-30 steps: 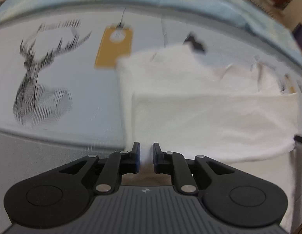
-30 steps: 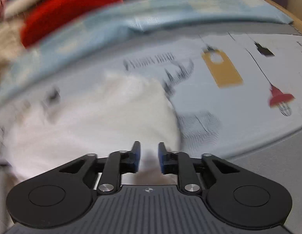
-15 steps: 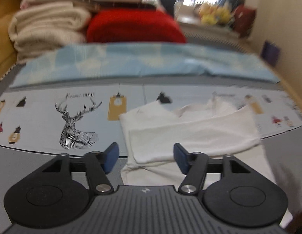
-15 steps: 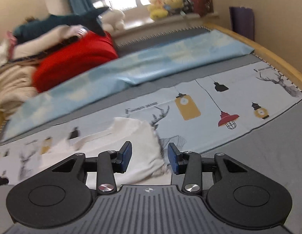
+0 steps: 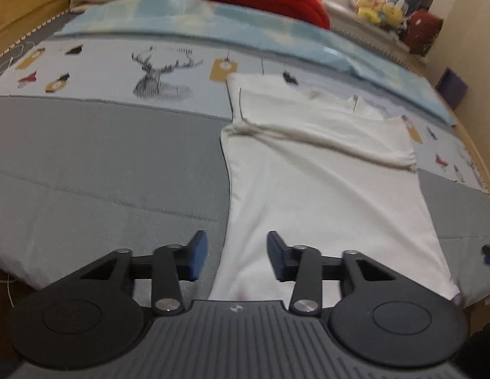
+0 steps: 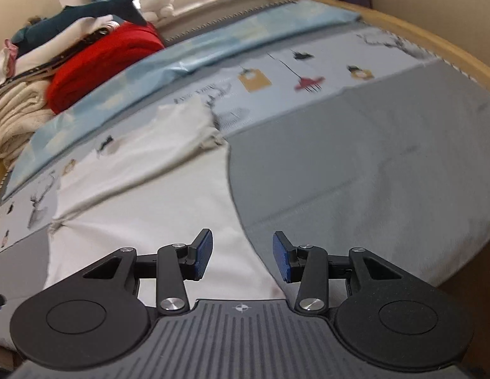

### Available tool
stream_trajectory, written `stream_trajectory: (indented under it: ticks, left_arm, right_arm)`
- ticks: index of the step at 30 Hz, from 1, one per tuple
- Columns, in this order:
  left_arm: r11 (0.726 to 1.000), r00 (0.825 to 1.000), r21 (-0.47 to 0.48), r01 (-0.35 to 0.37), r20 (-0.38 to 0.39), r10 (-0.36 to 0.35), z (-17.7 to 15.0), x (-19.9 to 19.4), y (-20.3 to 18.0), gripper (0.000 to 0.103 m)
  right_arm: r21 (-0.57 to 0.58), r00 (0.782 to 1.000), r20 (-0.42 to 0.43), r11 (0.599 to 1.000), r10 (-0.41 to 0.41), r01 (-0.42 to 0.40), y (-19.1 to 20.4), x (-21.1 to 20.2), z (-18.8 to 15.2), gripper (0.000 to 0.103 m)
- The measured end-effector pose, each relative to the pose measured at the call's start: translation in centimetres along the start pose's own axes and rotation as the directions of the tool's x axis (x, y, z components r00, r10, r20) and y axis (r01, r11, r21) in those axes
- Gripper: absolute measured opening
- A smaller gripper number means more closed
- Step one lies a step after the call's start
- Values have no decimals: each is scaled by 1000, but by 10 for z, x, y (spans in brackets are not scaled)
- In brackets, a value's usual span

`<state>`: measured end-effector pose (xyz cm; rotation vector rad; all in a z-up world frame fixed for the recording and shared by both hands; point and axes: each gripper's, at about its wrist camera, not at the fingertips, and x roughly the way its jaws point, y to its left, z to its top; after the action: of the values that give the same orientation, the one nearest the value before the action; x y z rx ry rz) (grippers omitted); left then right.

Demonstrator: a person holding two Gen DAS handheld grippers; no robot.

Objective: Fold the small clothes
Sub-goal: 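Move both grippers to the shirt hem and close them on it, then lift the hem with both grippers and fold it toward the collar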

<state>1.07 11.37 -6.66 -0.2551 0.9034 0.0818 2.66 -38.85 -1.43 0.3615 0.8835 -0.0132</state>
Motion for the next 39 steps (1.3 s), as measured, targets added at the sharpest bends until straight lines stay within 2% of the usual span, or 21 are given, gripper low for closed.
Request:
stream_trajectory:
  ticks: [2, 4, 6, 7, 9, 15, 19, 26, 28, 29, 30, 35, 37, 39]
  left_arm:
    - [1000, 1000, -8, 28, 4, -28, -7, 2, 7, 35]
    - [998, 999, -49, 48, -9, -49, -19, 13, 17, 32]
    - [996, 993, -84, 10, -120, -20, -24, 33, 21, 26]
    - [997, 991, -73, 20, -129, -29, -26, 37, 20, 26]
    - [999, 986, -40, -7, -165, 0, -27, 44, 20, 26]
    - [998, 970, -59, -28, -242, 13, -34, 58, 28, 26]
    - [997, 955, -71, -33, -297, 11, -39, 71, 30, 26]
    - [997, 939, -49, -63, -340, 43, -45, 85, 25, 26]
    - [998, 940, -34, -57, -338, 42, -47, 85, 22, 25]
    - [998, 941, -27, -49, -335, 37, -47, 85, 21, 8]
    - [999, 943, -24, -39, -332, 29, -48, 83, 20, 5]
    - [998, 966, -58, -12, -260, -4, -44, 58, 25, 5]
    - [998, 959, -59, -17, -282, 0, -47, 59, 28, 6]
    - [998, 946, -61, -35, -325, 13, -49, 67, 30, 7]
  right_arm:
    - [24, 999, -46, 1000, -11, 13, -3, 10, -4, 44]
    - [21, 997, -72, 1000, 4, -3, -3, 18, -6, 44]
    - [-12, 995, -97, 1000, -17, 16, 2, 27, -10, 43]
    - [-19, 994, -111, 1000, -20, 18, 2, 30, -12, 43]
    - [-11, 989, -143, 1000, -26, 25, 0, 37, -14, 44]
    - [28, 968, -245, 998, -53, 61, -15, 58, -22, 44]
    - [4, 956, -286, 997, -74, 78, -18, 68, -29, 44]
    - [-62, 936, -338, 995, -97, 81, -17, 74, -39, 44]
    - [-59, 936, -340, 995, -94, 78, -16, 75, -41, 40]
    - [-60, 935, -342, 995, -91, 75, -16, 75, -41, 26]
    - [-62, 934, -346, 996, -84, 66, -15, 75, -41, 10]
    - [-11, 955, -297, 1000, -15, 12, -16, 58, -35, 7]
    - [3, 953, -302, 1000, -12, 14, -20, 57, -35, 7]
    - [-3, 941, -338, 1000, -29, 29, -22, 64, -38, 7]
